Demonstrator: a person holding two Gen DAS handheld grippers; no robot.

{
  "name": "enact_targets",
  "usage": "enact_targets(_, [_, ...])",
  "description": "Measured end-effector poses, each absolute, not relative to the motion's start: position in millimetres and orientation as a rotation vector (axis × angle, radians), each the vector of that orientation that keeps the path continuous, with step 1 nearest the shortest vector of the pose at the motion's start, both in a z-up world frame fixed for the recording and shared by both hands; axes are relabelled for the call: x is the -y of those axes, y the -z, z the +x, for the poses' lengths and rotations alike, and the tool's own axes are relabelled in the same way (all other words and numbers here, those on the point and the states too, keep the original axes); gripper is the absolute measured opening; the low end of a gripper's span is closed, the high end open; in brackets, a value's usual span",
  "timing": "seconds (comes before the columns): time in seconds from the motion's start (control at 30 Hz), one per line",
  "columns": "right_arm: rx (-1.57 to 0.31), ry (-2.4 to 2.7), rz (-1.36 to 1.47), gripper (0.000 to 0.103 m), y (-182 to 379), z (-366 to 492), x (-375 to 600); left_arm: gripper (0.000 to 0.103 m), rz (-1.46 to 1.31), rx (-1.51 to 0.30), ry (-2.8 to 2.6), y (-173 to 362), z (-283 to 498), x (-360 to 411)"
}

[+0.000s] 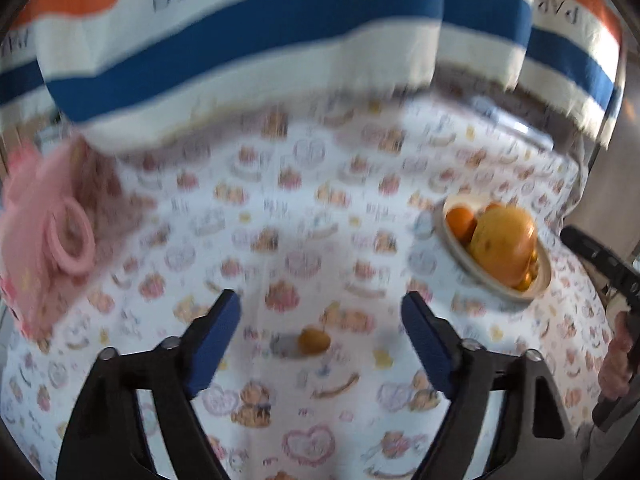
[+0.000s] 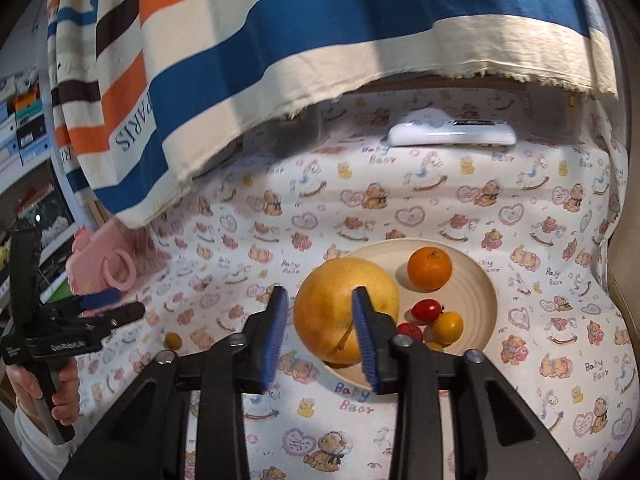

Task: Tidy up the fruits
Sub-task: 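Grasp the last small brown fruit on the cloth with the left gripper, then carry the brown fruit over the plate with the left gripper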

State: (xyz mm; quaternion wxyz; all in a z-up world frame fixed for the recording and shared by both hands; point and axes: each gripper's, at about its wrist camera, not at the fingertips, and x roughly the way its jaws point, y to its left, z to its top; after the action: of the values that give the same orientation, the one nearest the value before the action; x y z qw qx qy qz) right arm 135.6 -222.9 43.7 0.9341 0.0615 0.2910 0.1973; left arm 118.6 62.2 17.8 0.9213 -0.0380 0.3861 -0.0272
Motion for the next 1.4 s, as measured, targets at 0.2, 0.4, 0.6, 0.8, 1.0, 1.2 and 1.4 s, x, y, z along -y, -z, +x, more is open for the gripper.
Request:
enact_targets(0.2, [-0.606, -0.389, 0.107, 0.048, -39, 139, 222, 0.070, -0.115, -0.914, 0.068, 16, 129, -63])
enact_targets(0.4, [-0.622, -0.374, 0.102, 0.048, -37, 142, 223, 0.055, -0.179, -0.998, 0.077, 37, 142, -69])
enact_targets(0.6, [-0.631, -0.364, 0.088, 0.048, -35, 143, 222, 0.029, -0.156, -0.995, 0.079, 34, 144, -65])
enact_targets(0.8, [-0.646, -0.343, 0.091, 0.048, -33, 145, 225, 0.023, -0.086, -0.947, 0.070, 23, 137, -52])
enact_targets(1.0, [-0.639, -0.329, 0.107, 0.048, -37, 145, 230, 0.024, 0.037, -0.842, 0.094, -11, 126, -20])
enact_targets(1.2, [-0.631, -0.307, 0.151, 0.048, -44, 147, 245, 0.024, 0.082, -0.797, 0.186, -34, 131, 20])
enact_targets(1.4, [-0.641, -0.241, 0.225, 0.048, -52, 153, 275, 0.024, 0.118, -0.750, 0.252, -53, 140, 68])
